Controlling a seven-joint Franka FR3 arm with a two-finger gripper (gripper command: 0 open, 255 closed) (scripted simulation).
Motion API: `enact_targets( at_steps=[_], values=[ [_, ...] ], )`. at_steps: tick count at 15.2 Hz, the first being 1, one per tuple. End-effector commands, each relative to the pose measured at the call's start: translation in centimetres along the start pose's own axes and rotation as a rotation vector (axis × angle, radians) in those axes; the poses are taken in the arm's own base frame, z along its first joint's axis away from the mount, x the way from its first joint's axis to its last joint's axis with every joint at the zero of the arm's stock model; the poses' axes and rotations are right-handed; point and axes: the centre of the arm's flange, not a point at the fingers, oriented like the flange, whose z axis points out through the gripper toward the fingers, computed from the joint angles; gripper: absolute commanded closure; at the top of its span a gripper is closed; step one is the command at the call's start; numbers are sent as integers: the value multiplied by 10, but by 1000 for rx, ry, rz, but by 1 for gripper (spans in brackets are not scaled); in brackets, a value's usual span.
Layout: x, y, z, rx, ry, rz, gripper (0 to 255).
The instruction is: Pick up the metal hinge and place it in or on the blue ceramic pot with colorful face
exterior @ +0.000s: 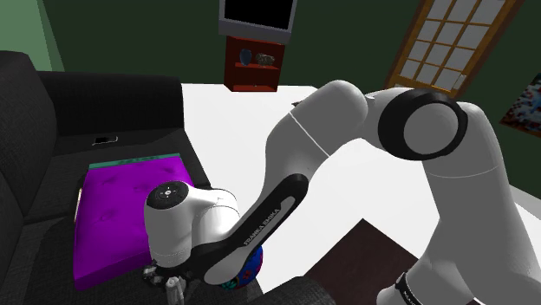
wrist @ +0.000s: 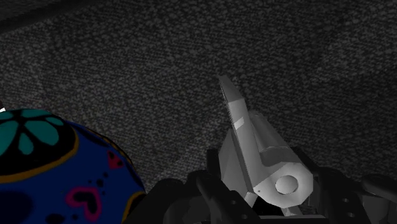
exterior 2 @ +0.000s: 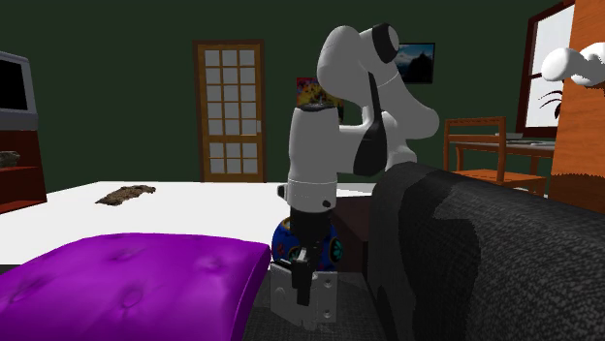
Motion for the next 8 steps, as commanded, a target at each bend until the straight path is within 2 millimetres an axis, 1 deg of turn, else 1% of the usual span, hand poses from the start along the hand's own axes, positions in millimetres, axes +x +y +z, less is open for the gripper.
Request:
enact_targets(
  at_steps=[1, 2, 8],
  values=[
    [0, 0, 0, 0, 0, 0, 255],
    [0, 0, 0, 0, 0, 0, 255],
    [1, 0, -31, 0, 0, 0, 255]
  ],
)
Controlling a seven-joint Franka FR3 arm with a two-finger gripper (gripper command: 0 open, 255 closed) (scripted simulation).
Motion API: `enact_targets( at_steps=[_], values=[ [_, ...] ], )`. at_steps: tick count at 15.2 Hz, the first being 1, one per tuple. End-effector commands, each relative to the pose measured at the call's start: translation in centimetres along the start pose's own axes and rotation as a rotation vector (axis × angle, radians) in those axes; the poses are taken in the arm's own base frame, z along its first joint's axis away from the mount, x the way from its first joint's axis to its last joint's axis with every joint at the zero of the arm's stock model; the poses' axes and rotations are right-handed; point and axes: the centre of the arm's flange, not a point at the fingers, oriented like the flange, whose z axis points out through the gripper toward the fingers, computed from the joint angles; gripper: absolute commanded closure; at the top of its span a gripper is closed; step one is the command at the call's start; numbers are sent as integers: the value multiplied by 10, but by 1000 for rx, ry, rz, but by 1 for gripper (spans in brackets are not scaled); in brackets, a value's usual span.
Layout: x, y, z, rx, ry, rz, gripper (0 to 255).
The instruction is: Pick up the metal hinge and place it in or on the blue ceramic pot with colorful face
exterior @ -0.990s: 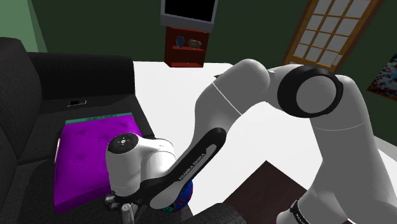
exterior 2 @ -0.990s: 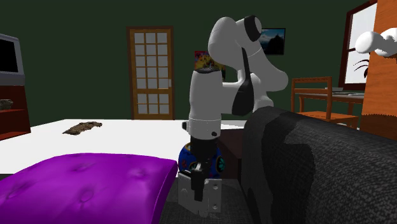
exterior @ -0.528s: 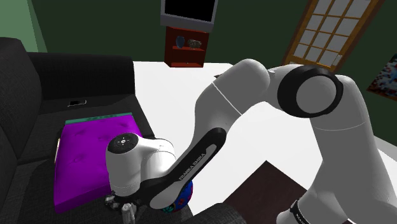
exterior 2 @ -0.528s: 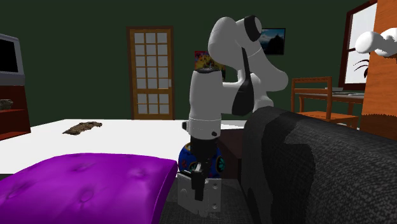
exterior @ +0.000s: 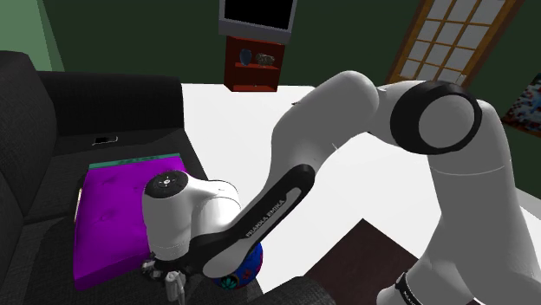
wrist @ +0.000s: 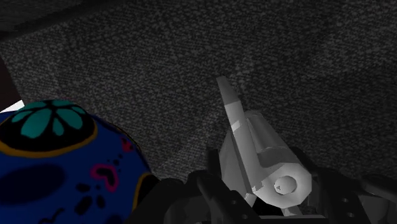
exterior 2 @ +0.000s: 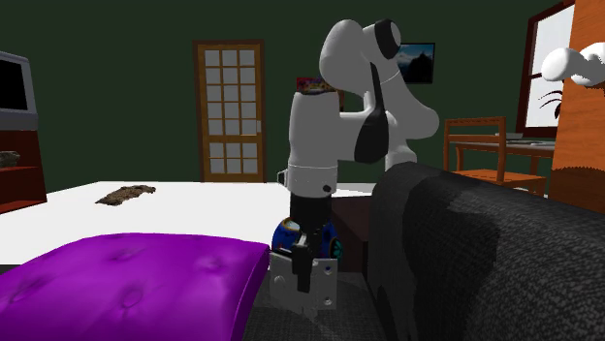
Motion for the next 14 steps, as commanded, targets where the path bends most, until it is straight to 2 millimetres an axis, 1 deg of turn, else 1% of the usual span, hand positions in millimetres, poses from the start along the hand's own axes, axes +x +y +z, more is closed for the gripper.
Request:
enact_targets(
  at_steps=[1, 14],
  values=[
    [1, 0, -11, 0, 0, 0, 255],
    [4, -1, -80, 0, 0, 0, 255]
  ],
)
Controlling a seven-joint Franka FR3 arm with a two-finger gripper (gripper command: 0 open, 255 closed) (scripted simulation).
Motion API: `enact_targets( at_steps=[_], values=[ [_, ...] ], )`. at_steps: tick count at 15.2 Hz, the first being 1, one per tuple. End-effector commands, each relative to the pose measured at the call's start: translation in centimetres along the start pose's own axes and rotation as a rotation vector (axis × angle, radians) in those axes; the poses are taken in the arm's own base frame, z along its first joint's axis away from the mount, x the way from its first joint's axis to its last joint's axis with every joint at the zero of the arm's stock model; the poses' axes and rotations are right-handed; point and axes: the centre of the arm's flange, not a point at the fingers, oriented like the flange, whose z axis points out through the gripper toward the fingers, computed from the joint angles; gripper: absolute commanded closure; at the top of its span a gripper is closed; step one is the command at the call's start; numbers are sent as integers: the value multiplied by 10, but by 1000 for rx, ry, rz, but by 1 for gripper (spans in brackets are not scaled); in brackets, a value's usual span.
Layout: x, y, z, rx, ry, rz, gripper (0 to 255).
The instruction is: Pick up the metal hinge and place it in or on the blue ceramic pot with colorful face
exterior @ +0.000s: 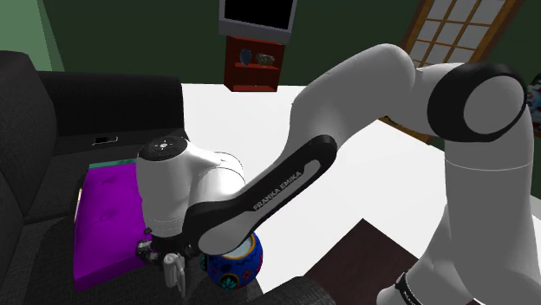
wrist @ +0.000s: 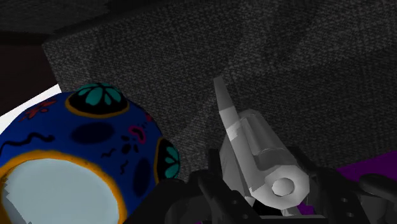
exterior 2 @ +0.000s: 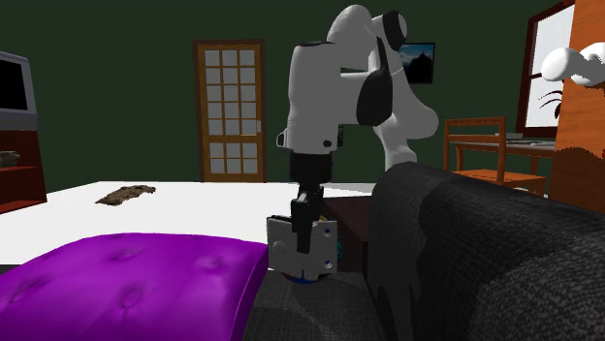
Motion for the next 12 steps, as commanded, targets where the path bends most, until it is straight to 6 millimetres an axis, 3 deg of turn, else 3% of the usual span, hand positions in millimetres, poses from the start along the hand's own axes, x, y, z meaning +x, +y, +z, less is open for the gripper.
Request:
enact_targets(
  at_steps=[1, 12],
  values=[
    [0, -1, -12, 0, 0, 0, 255],
    [3, -2, -70, 0, 0, 0, 255]
  ],
)
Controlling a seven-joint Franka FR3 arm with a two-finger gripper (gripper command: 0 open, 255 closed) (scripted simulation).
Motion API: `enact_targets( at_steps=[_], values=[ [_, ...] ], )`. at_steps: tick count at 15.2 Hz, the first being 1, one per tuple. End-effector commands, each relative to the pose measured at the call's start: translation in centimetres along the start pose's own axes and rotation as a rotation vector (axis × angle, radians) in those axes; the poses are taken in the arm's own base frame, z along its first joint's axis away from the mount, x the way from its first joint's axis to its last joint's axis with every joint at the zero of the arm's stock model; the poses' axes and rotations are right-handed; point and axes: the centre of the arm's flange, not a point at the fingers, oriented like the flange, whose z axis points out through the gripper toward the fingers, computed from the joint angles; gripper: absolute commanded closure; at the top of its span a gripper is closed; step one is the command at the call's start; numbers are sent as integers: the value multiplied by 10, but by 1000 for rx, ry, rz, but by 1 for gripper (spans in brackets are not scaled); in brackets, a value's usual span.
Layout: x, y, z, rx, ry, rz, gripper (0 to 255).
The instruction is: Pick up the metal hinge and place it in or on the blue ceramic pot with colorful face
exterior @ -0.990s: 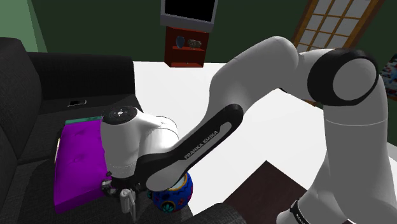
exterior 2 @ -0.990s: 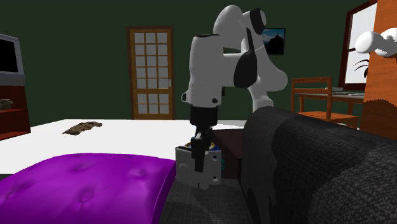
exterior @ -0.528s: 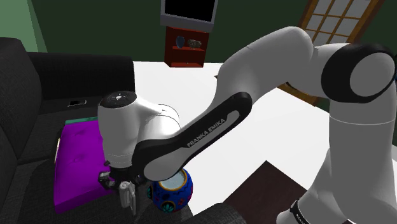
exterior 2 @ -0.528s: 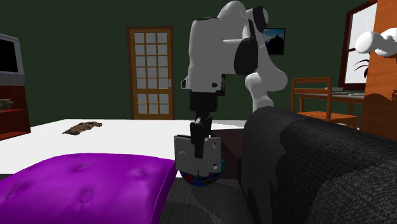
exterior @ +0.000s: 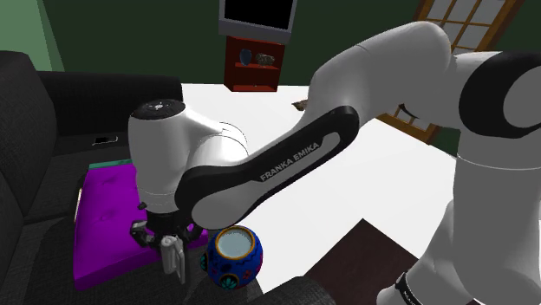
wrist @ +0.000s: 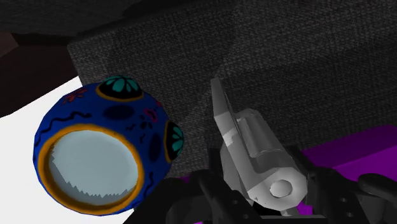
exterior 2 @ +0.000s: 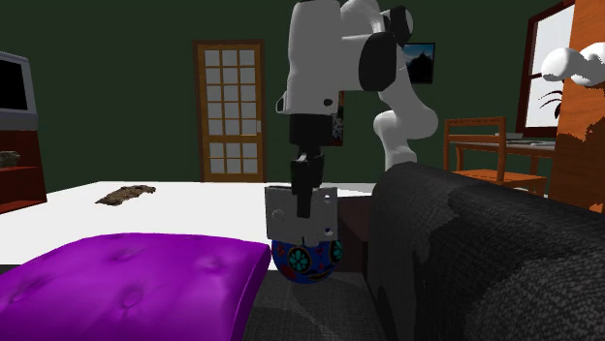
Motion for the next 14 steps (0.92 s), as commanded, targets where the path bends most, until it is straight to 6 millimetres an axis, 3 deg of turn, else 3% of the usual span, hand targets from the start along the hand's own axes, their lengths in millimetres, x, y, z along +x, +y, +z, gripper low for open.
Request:
enact_targets(
  at_steps=[1, 12, 14],
  values=[
    [1, 0, -11, 0, 0, 0, 255],
    [3, -1, -68, 0, 0, 0, 255],
    [8, 25, -72, 0, 0, 0, 255]
  ],
)
